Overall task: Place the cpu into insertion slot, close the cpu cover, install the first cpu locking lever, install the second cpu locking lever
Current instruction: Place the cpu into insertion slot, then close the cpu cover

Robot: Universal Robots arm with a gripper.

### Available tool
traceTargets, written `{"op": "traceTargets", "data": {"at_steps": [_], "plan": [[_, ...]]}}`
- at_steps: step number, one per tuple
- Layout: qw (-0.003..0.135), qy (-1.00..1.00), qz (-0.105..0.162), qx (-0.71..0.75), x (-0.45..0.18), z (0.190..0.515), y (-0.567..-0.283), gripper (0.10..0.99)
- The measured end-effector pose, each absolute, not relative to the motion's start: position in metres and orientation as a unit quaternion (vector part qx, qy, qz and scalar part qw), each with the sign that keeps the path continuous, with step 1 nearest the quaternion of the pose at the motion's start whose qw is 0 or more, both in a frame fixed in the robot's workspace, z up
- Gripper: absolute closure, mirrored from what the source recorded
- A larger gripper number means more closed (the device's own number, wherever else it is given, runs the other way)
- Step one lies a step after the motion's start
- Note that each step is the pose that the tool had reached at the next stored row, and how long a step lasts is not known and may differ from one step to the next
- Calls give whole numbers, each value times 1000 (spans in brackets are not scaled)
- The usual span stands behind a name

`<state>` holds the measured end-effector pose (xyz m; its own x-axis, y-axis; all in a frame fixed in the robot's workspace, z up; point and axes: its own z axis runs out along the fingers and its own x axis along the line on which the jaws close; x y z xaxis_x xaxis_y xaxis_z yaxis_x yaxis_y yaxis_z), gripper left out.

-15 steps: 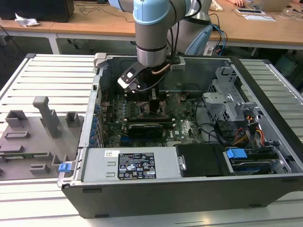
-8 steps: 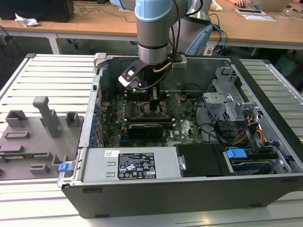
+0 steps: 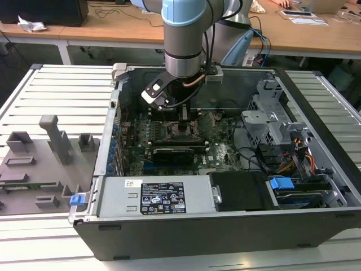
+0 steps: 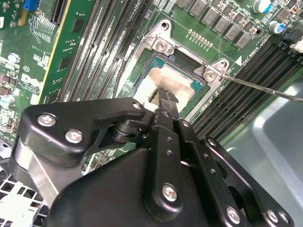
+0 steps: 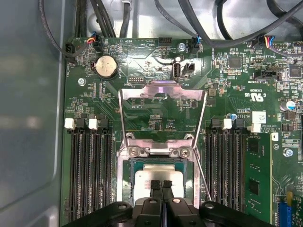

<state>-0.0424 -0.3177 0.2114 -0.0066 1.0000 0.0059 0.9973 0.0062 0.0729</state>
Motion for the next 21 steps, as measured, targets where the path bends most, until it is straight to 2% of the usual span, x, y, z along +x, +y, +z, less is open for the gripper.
{"op": "traceTargets", "data": {"at_steps": [21], "plan": [[23,708,28,705,-42,215,-318,980]]}}
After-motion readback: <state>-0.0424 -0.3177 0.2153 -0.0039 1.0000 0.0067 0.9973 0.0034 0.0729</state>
